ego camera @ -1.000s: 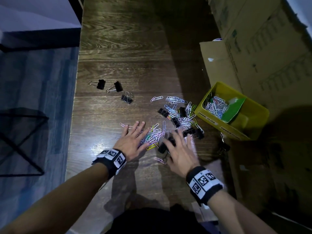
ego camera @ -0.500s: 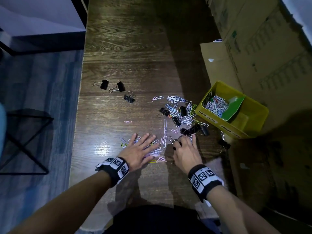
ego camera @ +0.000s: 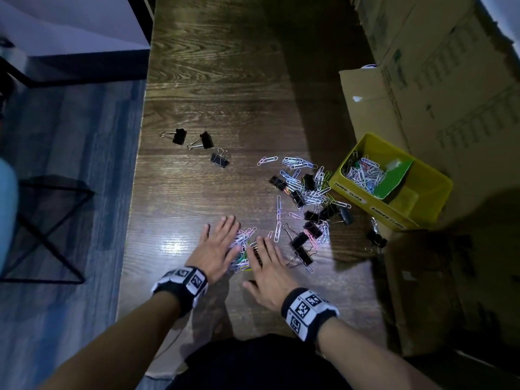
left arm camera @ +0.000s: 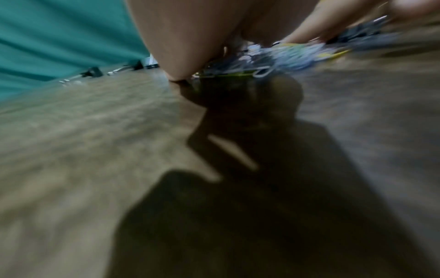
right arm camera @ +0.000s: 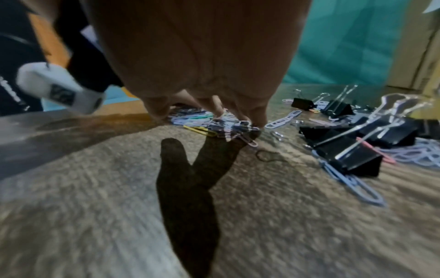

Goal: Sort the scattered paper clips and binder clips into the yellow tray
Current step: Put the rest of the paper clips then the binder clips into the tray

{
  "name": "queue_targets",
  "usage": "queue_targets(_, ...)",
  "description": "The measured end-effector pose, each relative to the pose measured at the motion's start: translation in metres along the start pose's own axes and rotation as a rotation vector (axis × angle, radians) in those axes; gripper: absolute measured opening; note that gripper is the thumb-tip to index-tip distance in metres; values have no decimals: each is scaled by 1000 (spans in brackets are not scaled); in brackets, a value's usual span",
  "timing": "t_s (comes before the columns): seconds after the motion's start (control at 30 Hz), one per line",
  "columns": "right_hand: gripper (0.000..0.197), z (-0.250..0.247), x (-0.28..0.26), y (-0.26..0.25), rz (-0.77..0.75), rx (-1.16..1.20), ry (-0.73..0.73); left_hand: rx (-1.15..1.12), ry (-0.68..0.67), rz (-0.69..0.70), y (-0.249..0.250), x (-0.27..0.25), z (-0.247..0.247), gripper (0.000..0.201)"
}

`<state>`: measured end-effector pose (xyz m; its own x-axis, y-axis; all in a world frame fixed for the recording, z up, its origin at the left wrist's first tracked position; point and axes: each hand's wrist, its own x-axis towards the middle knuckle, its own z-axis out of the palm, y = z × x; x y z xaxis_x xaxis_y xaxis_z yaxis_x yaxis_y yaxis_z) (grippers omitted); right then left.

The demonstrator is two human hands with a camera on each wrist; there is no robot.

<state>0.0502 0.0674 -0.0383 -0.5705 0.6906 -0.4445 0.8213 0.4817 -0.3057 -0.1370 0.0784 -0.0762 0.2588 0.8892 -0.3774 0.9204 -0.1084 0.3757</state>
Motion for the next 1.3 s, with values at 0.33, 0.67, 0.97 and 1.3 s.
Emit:
queue_targets(0.33, 80, -2, 7, 1, 84, -43, 35, 107, 113, -145, 8, -14, -20, 81)
queue_targets(0.67, 37, -23, 17, -6, 149, -27, 18, -210, 30, -102, 30, -13, -13, 57)
queue_targets(0.97, 33, -32, 22, 5, 152, 66, -142, -364, 83, -221, 17, -12, -38, 23)
queue_targets(1.3, 34, -43, 4, 30, 139, 466, 136, -1181, 164, -571, -4, -2, -46, 11)
